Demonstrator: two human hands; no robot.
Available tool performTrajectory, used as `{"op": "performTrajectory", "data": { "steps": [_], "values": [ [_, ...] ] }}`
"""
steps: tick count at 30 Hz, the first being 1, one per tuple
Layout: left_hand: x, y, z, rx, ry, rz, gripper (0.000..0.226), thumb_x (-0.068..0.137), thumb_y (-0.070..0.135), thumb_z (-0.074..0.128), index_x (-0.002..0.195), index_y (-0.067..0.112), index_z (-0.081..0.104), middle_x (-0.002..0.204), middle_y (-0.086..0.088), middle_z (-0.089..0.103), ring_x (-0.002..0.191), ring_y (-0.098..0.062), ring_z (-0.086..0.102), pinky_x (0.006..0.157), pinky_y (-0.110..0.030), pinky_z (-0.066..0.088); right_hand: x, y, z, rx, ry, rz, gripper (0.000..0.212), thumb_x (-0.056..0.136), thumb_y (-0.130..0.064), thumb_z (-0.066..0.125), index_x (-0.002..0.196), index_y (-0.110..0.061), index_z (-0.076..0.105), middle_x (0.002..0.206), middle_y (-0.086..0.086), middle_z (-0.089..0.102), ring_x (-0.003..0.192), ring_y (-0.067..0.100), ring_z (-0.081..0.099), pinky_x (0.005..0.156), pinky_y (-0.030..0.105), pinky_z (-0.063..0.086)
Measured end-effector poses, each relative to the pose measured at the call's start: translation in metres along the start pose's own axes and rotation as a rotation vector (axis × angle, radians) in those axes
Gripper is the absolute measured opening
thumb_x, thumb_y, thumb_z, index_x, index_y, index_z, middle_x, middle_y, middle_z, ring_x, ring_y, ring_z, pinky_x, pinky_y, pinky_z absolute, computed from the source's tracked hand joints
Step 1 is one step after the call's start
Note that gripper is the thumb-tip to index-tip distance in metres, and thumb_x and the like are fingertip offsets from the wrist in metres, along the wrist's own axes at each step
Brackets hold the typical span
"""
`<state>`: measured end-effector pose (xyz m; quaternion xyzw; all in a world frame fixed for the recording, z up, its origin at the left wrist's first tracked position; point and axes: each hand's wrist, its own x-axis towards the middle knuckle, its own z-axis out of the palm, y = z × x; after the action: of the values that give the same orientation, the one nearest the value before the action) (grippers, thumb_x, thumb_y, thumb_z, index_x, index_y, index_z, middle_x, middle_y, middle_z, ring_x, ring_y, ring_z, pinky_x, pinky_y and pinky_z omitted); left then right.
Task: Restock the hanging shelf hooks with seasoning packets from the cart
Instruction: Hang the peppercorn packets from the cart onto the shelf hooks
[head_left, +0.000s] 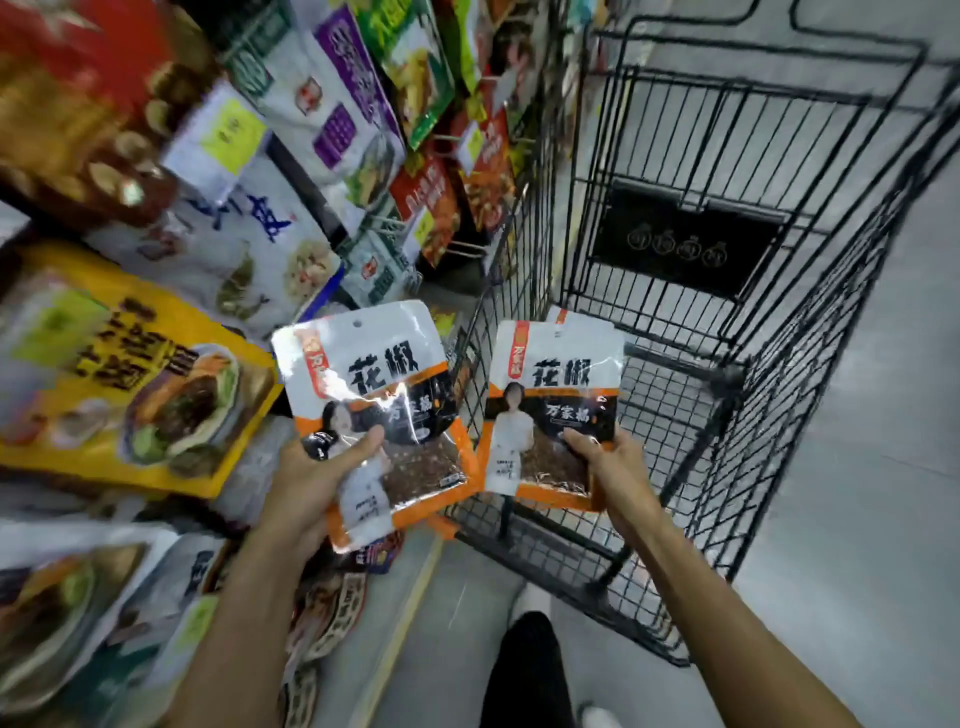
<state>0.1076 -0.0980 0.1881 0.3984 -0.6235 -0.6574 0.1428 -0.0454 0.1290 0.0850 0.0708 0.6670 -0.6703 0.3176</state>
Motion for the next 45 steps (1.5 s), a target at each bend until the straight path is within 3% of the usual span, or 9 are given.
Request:
{"op": "performTrajectory", "data": {
  "steps": [5, 16, 19, 22, 26, 27, 36, 41, 45],
  "values": [
    [-0.092, 0.035, -0.029, -0.052, 0.112, 0.114, 0.058, 0.062, 0.021, 0.080, 0.118, 0.016, 0.063, 0.107, -0.001, 0.072, 0.097, -0.017, 0.069, 0.084, -0.036, 0.057, -0.072, -0.060, 0.015, -0.071, -0.174, -0.254, 0.019, 0.073, -0.034, 0.077, 0.088, -0.028, 0.065, 0.086, -0.006, 0.075, 0.083, 0.013, 0.072, 0.074, 0.032, 0.057],
    [-0.331, 0.097, -0.185, -0.064, 0.522, 0.340, 0.012, 0.067, 0.019, 0.076, 0.077, 0.025, 0.073, 0.063, 0.013, 0.069, 0.068, -0.005, 0.068, 0.064, -0.021, 0.054, -0.257, -0.124, 0.149, -0.228, -0.657, -0.654, 0.010, 0.077, -0.029, 0.077, 0.073, -0.025, 0.068, 0.060, -0.022, 0.066, 0.051, -0.011, 0.055, 0.049, 0.006, 0.041],
    [-0.405, 0.092, -0.243, -0.109, 0.683, 0.356, 0.079, 0.056, 0.033, 0.079, 0.121, -0.003, 0.052, 0.097, -0.008, 0.070, 0.102, -0.022, 0.066, 0.086, -0.041, 0.056, -0.323, -0.121, 0.200, -0.233, -0.821, -0.715, 0.019, 0.071, -0.042, 0.075, 0.078, -0.027, 0.067, 0.061, -0.023, 0.065, 0.055, -0.010, 0.058, 0.049, 0.006, 0.040],
    [-0.479, 0.080, -0.298, -0.112, 0.821, 0.378, 0.071, 0.051, 0.041, 0.080, 0.113, 0.016, 0.057, 0.108, 0.000, 0.065, 0.111, -0.024, 0.060, 0.093, -0.041, 0.050, -0.392, -0.108, 0.248, -0.239, -0.939, -0.788, 0.017, 0.070, -0.043, 0.073, 0.072, -0.030, 0.063, 0.056, -0.028, 0.062, 0.052, -0.013, 0.056, 0.046, 0.002, 0.036],
    [-0.574, 0.056, -0.367, -0.073, 0.937, 0.464, 0.040, 0.061, 0.033, 0.081, 0.098, 0.023, 0.069, 0.106, 0.002, 0.044, 0.081, -0.014, 0.067, 0.074, -0.031, 0.060, -0.487, -0.069, 0.305, -0.248, -1.094, -0.761, 0.033, 0.063, -0.059, 0.073, 0.088, -0.038, 0.068, 0.082, -0.023, 0.071, 0.075, -0.006, 0.065, 0.061, 0.013, 0.047],
    [-0.597, 0.049, -0.384, -0.059, 0.949, 0.466, 0.026, 0.059, 0.036, 0.083, 0.080, 0.025, 0.071, 0.059, 0.025, 0.048, 0.070, -0.017, 0.067, 0.065, -0.029, 0.059, -0.511, -0.057, 0.317, -0.240, -1.130, -0.745, 0.036, 0.063, -0.059, 0.073, 0.091, -0.038, 0.070, 0.088, -0.018, 0.073, 0.081, -0.001, 0.067, 0.065, 0.018, 0.049],
    [-0.770, -0.007, -0.519, -0.063, 1.094, 0.453, 0.039, 0.060, 0.028, 0.079, 0.093, 0.013, 0.064, 0.078, 0.005, 0.074, 0.081, -0.013, 0.071, 0.082, -0.043, 0.056, -0.697, 0.063, 0.409, -0.251, -1.333, -0.688, 0.045, 0.066, -0.056, 0.074, 0.102, -0.031, 0.069, 0.096, -0.001, 0.073, 0.092, 0.012, 0.067, 0.080, 0.033, 0.058],
    [-0.821, -0.025, -0.561, -0.069, 1.142, 0.496, 0.096, 0.039, 0.056, 0.090, 0.110, 0.000, 0.057, 0.082, -0.005, 0.069, 0.092, -0.019, 0.068, 0.088, -0.041, 0.052, -0.758, 0.109, 0.439, -0.270, -1.390, -0.607, 0.032, 0.066, -0.049, 0.074, 0.095, -0.039, 0.064, 0.086, -0.031, 0.069, 0.088, -0.008, 0.065, 0.062, 0.006, 0.047],
    [-0.832, -0.036, -0.583, -0.081, 1.159, 0.486, 0.048, 0.057, 0.043, 0.085, 0.089, 0.016, 0.063, 0.076, 0.006, 0.073, 0.086, -0.017, 0.070, 0.088, -0.045, 0.053, -0.789, 0.119, 0.465, -0.299, -1.398, -0.620, 0.023, 0.078, -0.039, 0.075, 0.091, -0.045, 0.057, 0.081, -0.039, 0.063, 0.082, -0.023, 0.056, 0.059, 0.001, 0.044]
  ]
}}
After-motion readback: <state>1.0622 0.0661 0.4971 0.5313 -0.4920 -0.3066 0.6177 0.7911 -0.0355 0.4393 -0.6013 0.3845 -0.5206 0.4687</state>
